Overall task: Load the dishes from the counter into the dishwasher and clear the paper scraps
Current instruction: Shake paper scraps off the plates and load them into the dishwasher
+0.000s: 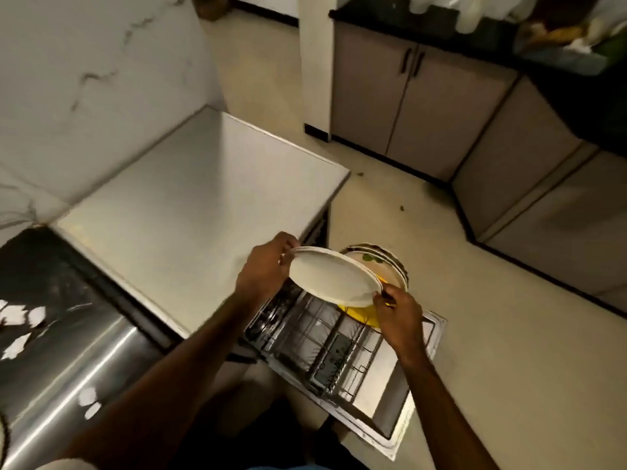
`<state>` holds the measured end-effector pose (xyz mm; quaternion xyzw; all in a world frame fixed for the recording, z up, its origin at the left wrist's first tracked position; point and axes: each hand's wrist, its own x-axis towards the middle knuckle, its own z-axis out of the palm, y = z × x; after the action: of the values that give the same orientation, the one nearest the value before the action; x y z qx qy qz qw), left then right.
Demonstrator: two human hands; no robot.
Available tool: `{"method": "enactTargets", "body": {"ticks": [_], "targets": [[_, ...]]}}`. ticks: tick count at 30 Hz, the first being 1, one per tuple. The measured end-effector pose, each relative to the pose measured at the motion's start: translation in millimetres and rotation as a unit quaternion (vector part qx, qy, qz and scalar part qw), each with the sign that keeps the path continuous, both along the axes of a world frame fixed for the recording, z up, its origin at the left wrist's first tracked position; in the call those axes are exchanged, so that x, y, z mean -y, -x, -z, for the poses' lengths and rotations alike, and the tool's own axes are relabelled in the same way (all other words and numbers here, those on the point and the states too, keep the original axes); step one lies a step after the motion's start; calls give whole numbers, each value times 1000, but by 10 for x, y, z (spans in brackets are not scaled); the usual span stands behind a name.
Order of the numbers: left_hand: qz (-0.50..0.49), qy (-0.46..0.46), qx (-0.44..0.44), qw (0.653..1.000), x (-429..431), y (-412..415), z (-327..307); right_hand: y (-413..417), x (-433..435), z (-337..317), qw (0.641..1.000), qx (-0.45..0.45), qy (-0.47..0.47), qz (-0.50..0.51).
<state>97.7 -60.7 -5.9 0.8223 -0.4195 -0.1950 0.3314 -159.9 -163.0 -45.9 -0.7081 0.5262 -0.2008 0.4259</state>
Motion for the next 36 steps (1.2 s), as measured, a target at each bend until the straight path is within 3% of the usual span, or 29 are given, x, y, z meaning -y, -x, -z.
{"method": "enactTargets", "body": {"ticks": [5,11,17,19,28,36], "targets": [[84,-69,9,994,745,148,468,315,367,560,997,-71,-3,38],[147,-110,33,982,1317,168,1478,438,735,1478,986,-158,-2,45],[136,-112,13,984,1541,159,2479,356,940,2202,986,-160,-34,43],[150,-104,8,983,1623,132,3084,353,955,2652,983,-174,-34,48],[163,-102,-17,981,1599,141,3971,344,856,3629,978,-177,-77,74],[167,-133,21,977,1613,137,4272,338,866,3969,976,-181,-88,85]]}}
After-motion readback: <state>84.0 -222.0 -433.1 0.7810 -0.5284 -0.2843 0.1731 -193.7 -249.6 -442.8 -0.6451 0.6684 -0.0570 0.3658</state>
